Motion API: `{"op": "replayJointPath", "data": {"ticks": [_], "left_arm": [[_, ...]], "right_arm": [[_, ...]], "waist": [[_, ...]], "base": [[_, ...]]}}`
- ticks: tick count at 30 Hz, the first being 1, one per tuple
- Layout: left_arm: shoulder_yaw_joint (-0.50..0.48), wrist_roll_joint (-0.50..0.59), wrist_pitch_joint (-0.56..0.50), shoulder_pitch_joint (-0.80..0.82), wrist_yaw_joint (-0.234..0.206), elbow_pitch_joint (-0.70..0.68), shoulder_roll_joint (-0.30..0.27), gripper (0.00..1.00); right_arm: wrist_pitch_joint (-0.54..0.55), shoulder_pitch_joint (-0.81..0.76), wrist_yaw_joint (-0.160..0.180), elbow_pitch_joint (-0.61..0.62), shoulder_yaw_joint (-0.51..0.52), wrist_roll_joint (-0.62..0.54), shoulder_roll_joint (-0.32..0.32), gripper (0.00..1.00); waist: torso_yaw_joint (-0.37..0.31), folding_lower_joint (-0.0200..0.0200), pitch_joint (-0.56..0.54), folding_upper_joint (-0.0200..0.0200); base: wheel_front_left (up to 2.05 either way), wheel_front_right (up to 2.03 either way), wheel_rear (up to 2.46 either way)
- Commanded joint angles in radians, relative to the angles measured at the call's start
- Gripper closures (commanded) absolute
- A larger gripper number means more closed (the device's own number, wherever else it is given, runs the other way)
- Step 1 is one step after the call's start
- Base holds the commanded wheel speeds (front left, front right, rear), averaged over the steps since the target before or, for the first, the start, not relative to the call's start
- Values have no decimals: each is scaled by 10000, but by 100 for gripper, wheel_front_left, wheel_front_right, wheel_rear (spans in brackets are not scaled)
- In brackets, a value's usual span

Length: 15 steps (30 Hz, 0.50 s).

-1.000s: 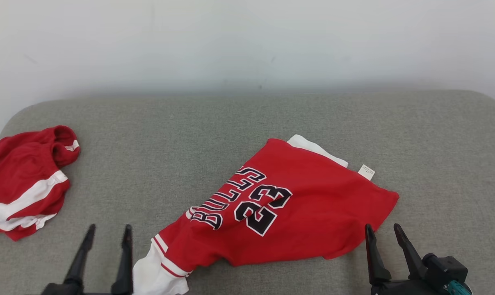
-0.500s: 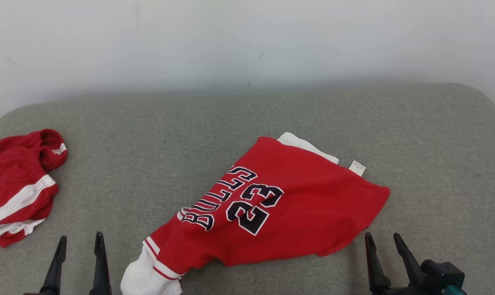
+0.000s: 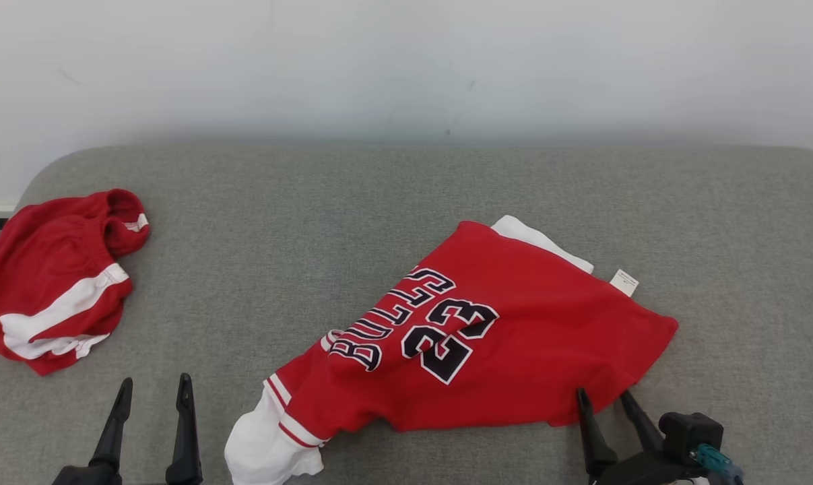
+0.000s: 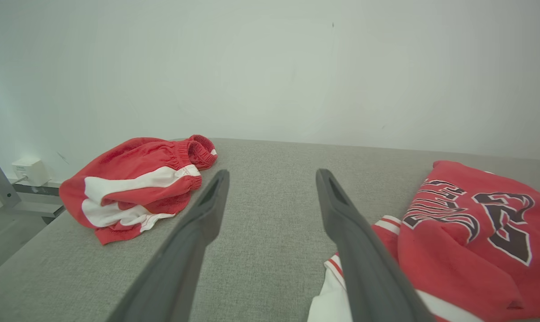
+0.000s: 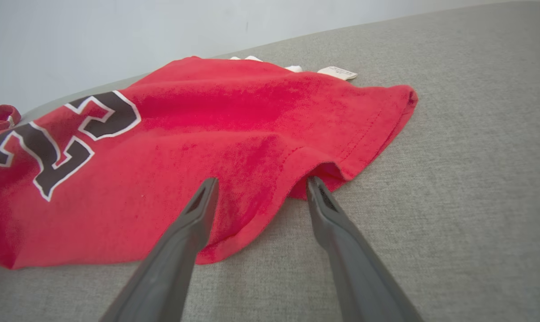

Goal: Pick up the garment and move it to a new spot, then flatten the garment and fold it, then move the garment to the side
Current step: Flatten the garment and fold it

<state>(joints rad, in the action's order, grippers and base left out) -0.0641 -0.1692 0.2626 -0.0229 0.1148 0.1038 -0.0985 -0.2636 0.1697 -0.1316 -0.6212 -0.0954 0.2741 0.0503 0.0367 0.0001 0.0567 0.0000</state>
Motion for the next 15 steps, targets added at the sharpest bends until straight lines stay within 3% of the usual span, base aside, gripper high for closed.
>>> {"op": "replayJointPath", "data": {"ticks": [1,2,3,7,15], "left_arm": [[-22,74,33,41,51,60,34,0],[-34,86,33,43,63,77,37,0],[-50,87,33,42,75,97,44,0],[-143,108,33,-23,66,142,47,0],[-290,75,33,-165,96,149,165,0]], "right_arm": [[-2,192,18,-348,-93,171,11,34],[-3,320,18,-565,-161,225,8,73],[-4,436,18,-777,-220,309,8,100],[-9,712,18,-809,19,461,59,100],[-10,118,18,312,1150,175,719,100]], "waist": [[108,-1,-1,0],[125,-1,0,0],[133,-1,0,0],[80,-1,-21,0],[-301,-1,-38,0]], "base": [[0,0,0],[0,0,0],[0,0,0],[0,0,0],[0,0,0]]}}
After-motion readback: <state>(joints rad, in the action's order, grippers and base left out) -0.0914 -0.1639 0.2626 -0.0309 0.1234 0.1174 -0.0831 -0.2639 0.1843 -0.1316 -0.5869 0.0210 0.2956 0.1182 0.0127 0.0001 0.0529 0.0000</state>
